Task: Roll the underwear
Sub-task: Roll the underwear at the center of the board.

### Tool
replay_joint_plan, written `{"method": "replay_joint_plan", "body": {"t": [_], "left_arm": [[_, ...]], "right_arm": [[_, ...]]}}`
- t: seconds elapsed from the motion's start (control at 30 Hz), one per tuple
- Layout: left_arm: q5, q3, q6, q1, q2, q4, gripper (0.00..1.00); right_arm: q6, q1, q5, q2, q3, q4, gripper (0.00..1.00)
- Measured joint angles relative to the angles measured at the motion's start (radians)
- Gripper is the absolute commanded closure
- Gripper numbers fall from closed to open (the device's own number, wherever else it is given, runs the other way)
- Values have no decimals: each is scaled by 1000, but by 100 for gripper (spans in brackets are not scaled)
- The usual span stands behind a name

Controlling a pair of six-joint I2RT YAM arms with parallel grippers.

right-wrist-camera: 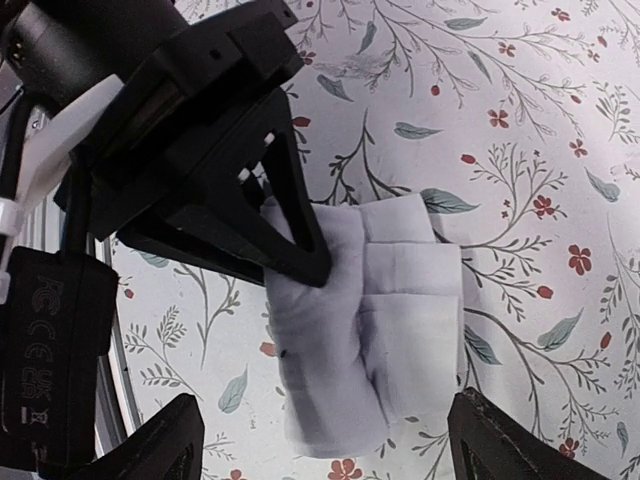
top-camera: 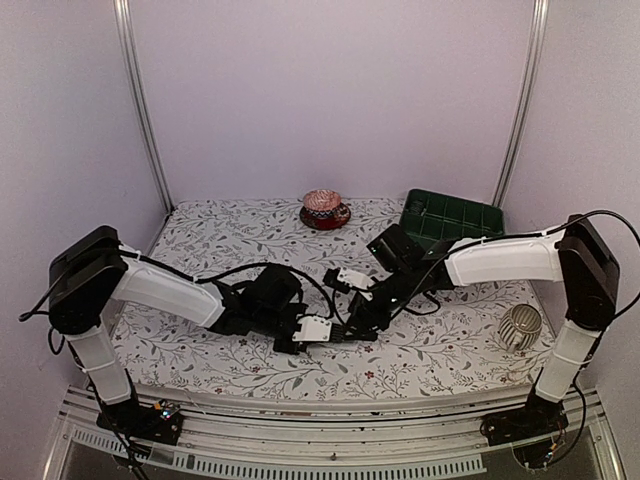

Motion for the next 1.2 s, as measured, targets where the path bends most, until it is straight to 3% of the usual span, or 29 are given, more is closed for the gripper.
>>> {"method": "replay_joint_plan", "body": {"t": [0.27,0.6,0.97,1.2], "left_arm": [[129,122,-53,45,47,-183,100],[249,211,-72,88,95,-308,100],[373,383,-112,134,210,-473,100],[519,538,-128,191,322,-634,100]], "right_arm": [[32,-48,10,89,2,47,0],[38,-63,-12,154,3,82,1],[66,-107,-77,-13,-150,211,1],[107,-167,-168,-19,-208,316,1]]}}
